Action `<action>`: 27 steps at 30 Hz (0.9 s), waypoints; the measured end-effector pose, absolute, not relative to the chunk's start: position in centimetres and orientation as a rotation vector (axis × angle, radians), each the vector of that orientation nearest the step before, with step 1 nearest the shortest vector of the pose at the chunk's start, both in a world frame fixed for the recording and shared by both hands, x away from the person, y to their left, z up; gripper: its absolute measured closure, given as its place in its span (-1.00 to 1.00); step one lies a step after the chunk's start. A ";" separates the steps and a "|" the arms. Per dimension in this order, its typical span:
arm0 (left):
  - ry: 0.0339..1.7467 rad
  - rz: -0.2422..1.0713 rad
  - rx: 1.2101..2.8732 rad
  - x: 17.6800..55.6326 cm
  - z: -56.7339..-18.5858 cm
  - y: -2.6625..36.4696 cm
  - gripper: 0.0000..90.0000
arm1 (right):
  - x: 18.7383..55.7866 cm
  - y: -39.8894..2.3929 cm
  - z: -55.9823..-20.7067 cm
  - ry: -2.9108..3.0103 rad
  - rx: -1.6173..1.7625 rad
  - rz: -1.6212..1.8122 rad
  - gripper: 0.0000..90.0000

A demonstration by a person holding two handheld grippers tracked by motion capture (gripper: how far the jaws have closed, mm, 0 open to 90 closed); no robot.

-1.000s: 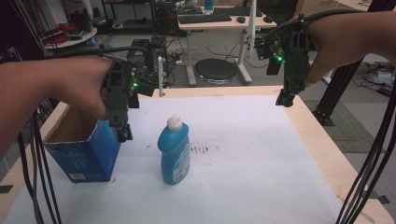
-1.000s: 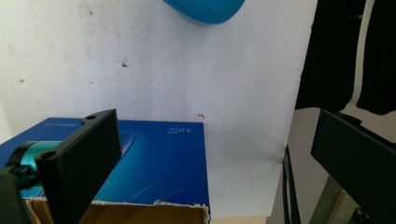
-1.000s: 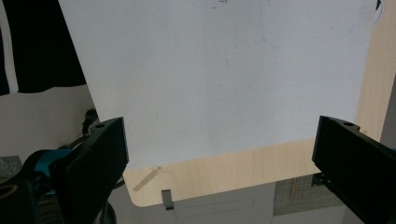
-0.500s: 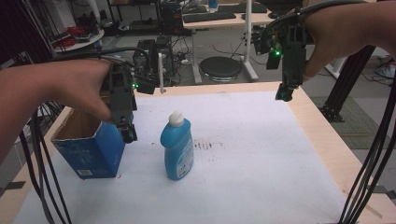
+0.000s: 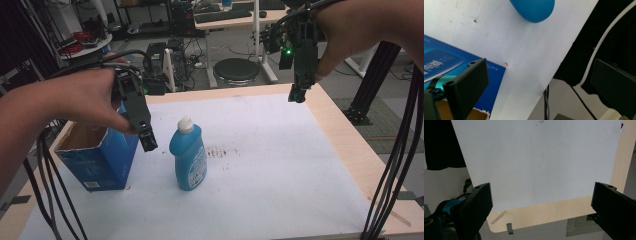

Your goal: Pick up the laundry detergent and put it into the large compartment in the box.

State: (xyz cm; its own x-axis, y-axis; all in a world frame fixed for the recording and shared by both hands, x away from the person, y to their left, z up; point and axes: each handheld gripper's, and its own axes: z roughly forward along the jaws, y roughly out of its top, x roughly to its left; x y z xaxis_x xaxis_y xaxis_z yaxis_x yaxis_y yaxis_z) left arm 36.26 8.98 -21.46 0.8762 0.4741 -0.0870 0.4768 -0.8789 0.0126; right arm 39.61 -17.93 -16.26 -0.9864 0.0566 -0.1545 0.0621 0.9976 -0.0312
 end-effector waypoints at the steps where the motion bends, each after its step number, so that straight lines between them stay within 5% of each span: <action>1: 0.790 -0.146 2.994 36.2 -21.5 9.0 -0.96 | 39.6 -17.9 -16.3 2.986 0.081 -0.052 -0.94; 27: 1.104 -0.057 2.707 36.6 -21.8 7.1 -0.96 | 39.6 -18.0 -16.1 2.971 0.096 -0.049 -0.94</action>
